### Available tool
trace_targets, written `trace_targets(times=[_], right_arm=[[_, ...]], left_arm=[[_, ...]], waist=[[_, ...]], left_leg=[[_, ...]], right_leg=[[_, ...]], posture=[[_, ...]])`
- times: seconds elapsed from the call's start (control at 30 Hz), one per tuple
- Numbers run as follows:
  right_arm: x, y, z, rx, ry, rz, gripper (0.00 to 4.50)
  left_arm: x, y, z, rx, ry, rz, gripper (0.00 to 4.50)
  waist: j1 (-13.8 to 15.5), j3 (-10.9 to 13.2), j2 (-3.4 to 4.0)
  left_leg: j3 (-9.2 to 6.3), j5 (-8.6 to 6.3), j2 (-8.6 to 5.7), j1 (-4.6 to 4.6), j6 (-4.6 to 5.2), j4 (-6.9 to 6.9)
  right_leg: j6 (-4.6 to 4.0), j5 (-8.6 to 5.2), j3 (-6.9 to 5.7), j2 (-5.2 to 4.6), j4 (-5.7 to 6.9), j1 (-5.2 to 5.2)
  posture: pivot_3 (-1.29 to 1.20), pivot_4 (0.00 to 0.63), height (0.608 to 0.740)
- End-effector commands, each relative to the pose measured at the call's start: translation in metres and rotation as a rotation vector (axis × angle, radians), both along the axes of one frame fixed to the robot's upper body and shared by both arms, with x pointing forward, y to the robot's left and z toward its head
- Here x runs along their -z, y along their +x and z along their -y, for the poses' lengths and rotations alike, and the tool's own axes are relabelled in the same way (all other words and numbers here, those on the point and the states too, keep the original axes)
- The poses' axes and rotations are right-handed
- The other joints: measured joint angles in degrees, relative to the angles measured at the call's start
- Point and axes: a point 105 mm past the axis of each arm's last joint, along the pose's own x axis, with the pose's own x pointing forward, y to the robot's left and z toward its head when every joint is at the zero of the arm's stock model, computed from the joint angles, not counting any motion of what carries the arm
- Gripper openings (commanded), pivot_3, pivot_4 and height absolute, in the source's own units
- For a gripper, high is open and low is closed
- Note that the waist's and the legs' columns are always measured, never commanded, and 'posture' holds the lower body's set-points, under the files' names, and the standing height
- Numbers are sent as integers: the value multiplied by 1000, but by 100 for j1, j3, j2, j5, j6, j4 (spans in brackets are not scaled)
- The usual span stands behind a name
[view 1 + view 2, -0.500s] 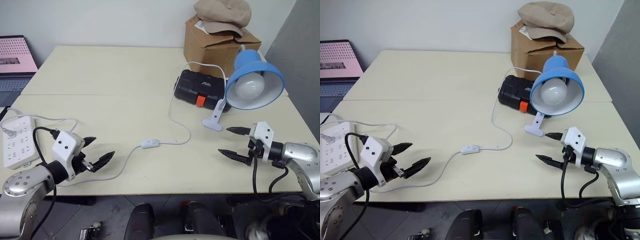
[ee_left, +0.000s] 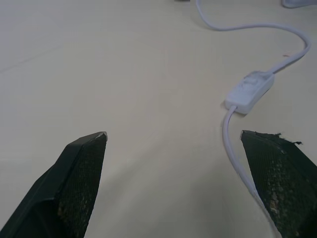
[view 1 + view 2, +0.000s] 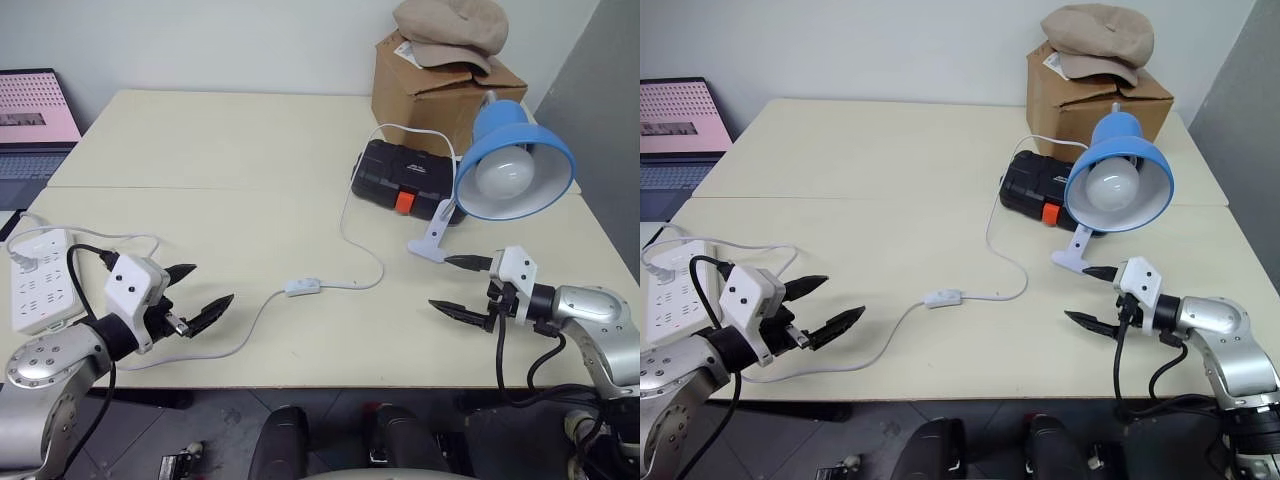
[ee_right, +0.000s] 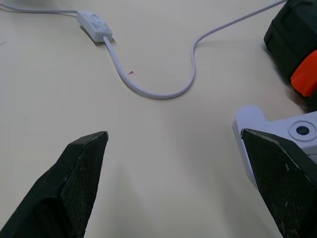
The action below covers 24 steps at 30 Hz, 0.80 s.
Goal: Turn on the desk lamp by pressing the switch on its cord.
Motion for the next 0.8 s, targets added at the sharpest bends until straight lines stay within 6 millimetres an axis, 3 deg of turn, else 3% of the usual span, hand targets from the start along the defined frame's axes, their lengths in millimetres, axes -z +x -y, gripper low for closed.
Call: trace_targets(times=[0.03,0.43,0.63,0.8], right_arm=[[-9,-2,-7,-14,13,28,4500],[-19,-14,-21,-42,39,-22,4500],[-24,-22,-29,-15,47,-88,4500],[-31,-35,-36,4,67,-168,4500]], left_arm=[[-10,2,1,49,16,37,4493],[-9,6,9,136,29,19,4493],[-8,9,31,287,39,-32,4493],[3,24,43,402,73,-85,4493]], waist=[[0,0,0],[4,0,0],[12,0,0],[23,0,0]], left_leg=[[0,0,0,0,0,0],[-1,0,0,-1,0,0],[-3,0,1,-1,0,1],[-4,0,-1,-2,0,1]], right_leg=[[0,0,0,0,0,0],[0,0,-3,0,1,0],[0,0,-5,0,1,-1],[0,0,-5,0,1,1]], posture=[[0,150,740],[0,150,740],[0,150,740],[0,150,740]])
